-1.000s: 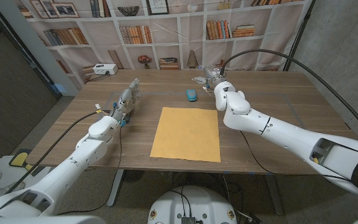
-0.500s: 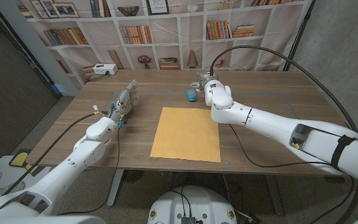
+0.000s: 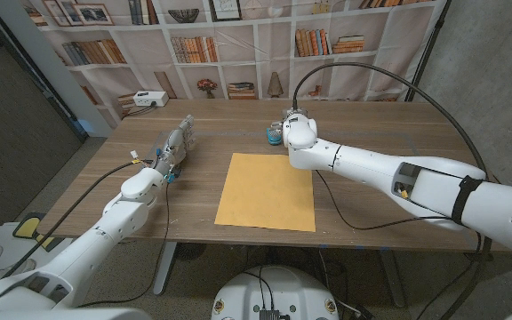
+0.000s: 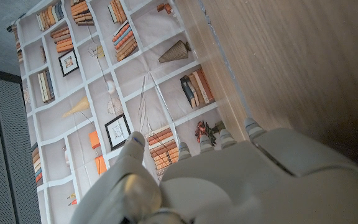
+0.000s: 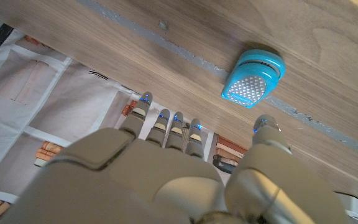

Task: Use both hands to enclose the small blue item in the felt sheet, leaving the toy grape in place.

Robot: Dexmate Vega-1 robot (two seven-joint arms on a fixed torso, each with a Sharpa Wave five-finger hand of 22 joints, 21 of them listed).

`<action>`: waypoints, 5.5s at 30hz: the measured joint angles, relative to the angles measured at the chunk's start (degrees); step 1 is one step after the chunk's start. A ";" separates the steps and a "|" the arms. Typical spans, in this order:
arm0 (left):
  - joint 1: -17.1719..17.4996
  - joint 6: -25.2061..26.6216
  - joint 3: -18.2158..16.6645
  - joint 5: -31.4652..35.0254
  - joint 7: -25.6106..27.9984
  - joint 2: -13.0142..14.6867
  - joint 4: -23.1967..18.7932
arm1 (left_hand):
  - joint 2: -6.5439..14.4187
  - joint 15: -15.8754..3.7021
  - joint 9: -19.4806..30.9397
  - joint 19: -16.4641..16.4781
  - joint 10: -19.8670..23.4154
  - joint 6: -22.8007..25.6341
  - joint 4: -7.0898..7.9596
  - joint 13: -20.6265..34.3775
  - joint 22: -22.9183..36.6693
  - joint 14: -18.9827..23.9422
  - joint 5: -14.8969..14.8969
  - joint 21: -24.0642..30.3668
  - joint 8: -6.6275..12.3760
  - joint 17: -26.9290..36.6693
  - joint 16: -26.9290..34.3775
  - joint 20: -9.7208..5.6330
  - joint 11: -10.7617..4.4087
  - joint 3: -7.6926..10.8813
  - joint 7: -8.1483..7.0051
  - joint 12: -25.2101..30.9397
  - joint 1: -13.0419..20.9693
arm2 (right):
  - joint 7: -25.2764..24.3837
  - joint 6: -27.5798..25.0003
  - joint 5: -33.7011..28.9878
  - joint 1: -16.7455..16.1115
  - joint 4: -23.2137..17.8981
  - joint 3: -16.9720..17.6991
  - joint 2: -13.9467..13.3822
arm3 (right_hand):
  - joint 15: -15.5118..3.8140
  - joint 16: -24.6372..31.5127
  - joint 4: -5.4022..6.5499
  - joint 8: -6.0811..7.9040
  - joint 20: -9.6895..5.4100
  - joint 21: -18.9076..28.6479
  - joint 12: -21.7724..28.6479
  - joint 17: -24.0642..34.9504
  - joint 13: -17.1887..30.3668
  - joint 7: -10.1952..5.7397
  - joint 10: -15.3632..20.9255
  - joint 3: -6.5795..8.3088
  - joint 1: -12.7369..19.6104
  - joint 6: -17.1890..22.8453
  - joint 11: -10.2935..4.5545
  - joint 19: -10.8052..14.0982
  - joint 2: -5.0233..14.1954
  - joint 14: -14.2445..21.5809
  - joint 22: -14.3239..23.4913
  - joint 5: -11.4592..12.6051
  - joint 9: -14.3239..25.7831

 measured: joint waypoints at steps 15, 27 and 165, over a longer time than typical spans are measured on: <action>-1.04 0.21 0.04 0.09 -0.19 -0.05 0.94 | 0.00 0.00 -0.01 0.30 0.21 0.00 -0.21 -0.01 0.00 0.00 0.00 0.00 0.00 -0.01 0.00 0.30 0.20 0.26 0.00 -0.25 0.00 | -0.31 1.46 3.83 3.36 10.71 -4.41 5.64 | -0.30 0.00 0.27 0.42 -0.01 -0.21 0.45 -0.01 0.25 -0.41 0.80 -0.81 -0.97 1.53 -0.03 0.01 -0.60 0.70 0.00 0.74 -0.01; -0.37 3.04 -0.57 -0.18 1.48 1.23 -2.66 | 0.55 0.63 -0.01 0.32 -0.11 -0.54 -0.21 -0.01 0.30 -0.01 0.00 -0.28 -0.23 -0.01 -0.51 0.31 0.51 0.73 0.53 -0.47 -0.06 | -1.32 4.39 6.10 4.34 15.88 -6.23 8.22 | -0.30 0.00 0.06 0.86 0.00 -0.42 0.45 -0.17 0.25 -0.11 0.81 -1.01 -1.19 3.25 -0.01 -0.61 -0.83 0.70 0.00 0.84 -0.01; -9.54 -1.65 5.27 3.74 -9.70 -0.76 3.76 | 0.54 0.61 -0.02 -0.10 0.20 -1.25 -0.21 -0.03 0.27 0.00 0.00 -0.68 -0.44 -0.03 -0.49 0.72 0.81 2.31 0.40 -0.67 -0.07 | 16.08 -6.05 -45.60 -43.05 -37.26 19.65 2.56 | -6.13 26.24 -2.11 12.28 -5.84 2.72 43.55 32.68 16.68 5.65 50.50 11.82 25.94 31.09 -1.44 11.98 -1.08 43.33 0.89 -1.11 9.77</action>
